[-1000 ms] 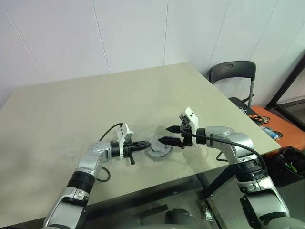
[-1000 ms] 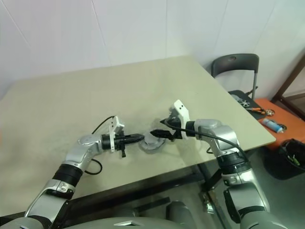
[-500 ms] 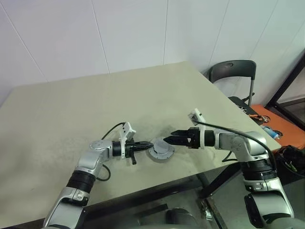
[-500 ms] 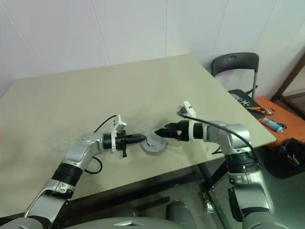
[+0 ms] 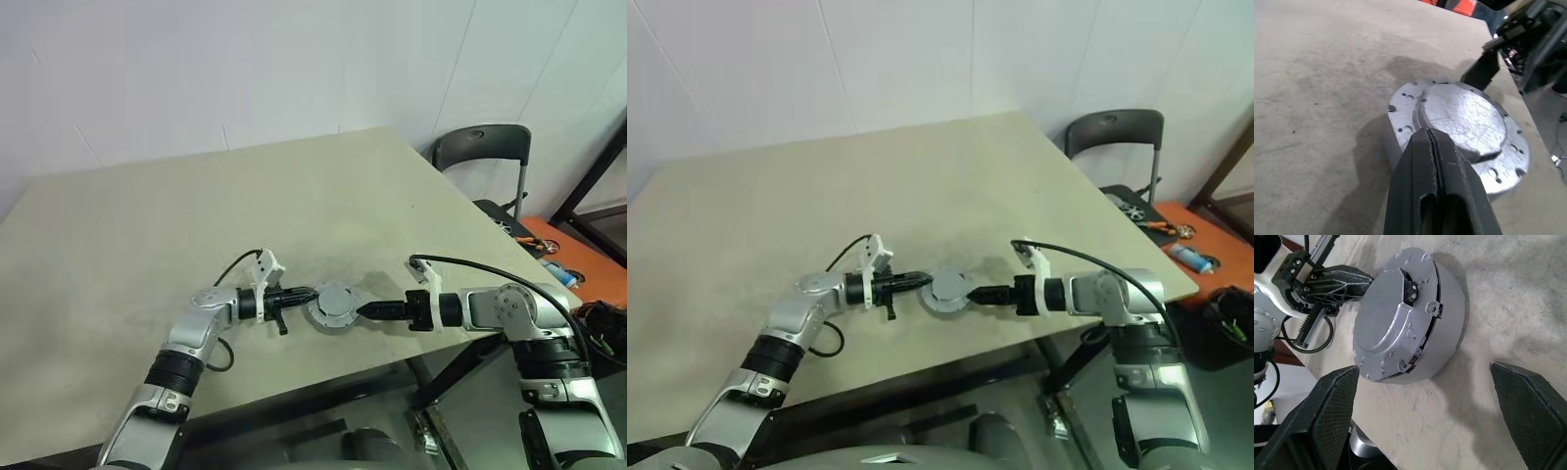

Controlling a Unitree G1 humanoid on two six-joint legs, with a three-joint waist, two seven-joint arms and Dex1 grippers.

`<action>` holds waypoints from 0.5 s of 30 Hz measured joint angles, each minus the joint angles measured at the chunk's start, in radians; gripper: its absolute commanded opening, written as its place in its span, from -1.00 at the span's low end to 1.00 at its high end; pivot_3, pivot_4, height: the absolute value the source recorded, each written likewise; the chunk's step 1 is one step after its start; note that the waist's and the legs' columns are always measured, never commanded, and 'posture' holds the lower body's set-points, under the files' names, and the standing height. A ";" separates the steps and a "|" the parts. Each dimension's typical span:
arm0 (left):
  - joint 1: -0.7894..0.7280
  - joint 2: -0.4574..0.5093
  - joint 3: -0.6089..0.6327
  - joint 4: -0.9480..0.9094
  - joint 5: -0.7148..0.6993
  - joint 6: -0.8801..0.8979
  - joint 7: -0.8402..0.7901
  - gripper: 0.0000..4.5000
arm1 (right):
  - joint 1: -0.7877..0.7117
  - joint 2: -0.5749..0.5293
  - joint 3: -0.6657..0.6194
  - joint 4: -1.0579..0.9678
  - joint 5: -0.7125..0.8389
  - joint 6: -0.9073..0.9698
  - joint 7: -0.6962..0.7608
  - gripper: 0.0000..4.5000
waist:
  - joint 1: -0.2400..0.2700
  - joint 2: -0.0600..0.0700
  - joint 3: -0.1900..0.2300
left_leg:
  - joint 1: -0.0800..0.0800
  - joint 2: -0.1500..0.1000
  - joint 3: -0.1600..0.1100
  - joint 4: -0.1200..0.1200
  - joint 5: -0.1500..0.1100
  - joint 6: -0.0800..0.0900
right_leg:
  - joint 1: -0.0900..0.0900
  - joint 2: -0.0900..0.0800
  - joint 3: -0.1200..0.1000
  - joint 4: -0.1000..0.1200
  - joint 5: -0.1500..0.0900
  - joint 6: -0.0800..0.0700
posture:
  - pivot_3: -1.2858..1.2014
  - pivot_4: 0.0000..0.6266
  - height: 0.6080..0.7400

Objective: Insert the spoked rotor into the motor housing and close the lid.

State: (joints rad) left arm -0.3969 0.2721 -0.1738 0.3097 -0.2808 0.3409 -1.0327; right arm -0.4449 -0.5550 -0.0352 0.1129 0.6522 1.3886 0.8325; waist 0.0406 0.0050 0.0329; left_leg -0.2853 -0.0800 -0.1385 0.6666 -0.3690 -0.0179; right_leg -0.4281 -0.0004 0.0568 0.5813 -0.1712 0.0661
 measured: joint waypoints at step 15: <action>0.002 0.002 0.005 0.027 0.023 -0.028 0.026 -1.00 | -0.027 0.267 -0.077 -0.033 0.021 0.174 -0.168 0.98 | -0.008 -0.002 -0.004 | 0.001 0.003 0.000 0.000 0.000 0.000 | -0.001 0.004 0.000 0.003 0.001 -0.002 | 0.03 -1.00 1.00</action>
State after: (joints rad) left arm -0.3951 0.2742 -0.1686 0.3362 -0.2577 0.3129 -1.0070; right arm -0.4721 -0.2877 -0.1124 0.0802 0.6732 1.5621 0.6650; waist 0.0321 0.0028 0.0293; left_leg -0.2846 -0.0765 -0.1385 0.6662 -0.3689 -0.0182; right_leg -0.4291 0.0034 0.0567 0.5839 -0.1702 0.0641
